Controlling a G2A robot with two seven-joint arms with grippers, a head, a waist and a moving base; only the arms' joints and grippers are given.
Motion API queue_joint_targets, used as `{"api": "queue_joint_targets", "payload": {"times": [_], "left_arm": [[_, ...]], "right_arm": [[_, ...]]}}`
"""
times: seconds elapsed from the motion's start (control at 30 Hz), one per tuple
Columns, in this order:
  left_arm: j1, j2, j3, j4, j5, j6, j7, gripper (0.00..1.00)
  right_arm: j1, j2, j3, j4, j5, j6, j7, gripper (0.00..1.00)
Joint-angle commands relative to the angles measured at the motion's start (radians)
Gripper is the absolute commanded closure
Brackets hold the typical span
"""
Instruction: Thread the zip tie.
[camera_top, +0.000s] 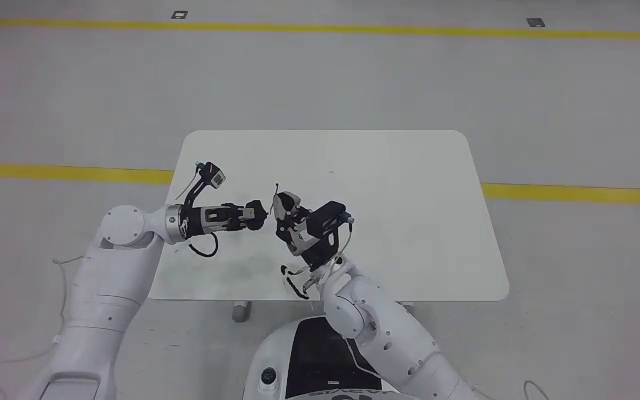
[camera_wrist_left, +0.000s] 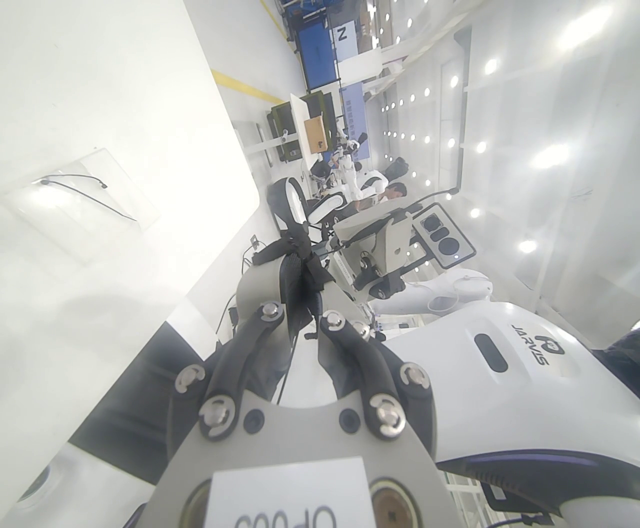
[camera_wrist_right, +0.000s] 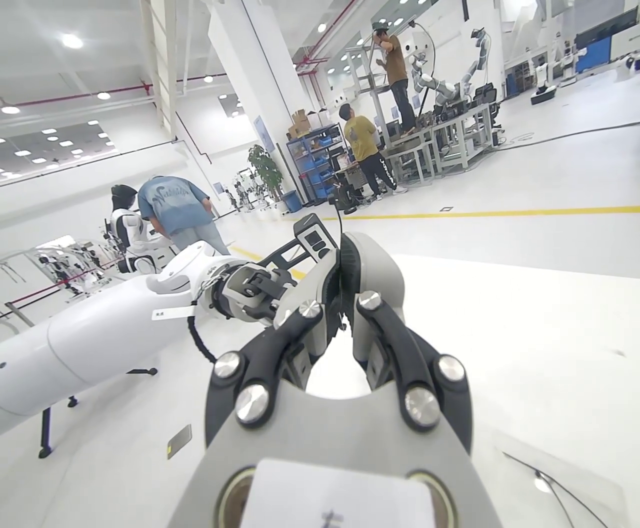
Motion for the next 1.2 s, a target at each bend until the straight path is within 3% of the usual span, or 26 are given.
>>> {"api": "queue_joint_targets", "payload": {"times": [0.0, 1.17], "left_arm": [[0.0, 0.0, 0.0, 0.0, 0.0, 0.0, 0.0, 1.0], [0.0, 0.0, 0.0, 0.0, 0.0, 0.0, 0.0, 1.0]], "right_arm": [[0.002, -0.001, 0.0, 0.002, -0.001, 0.0, -0.003, 1.0], [0.026, -0.019, -0.011, 0.051, -0.008, 0.006, -0.029, 1.0]]}}
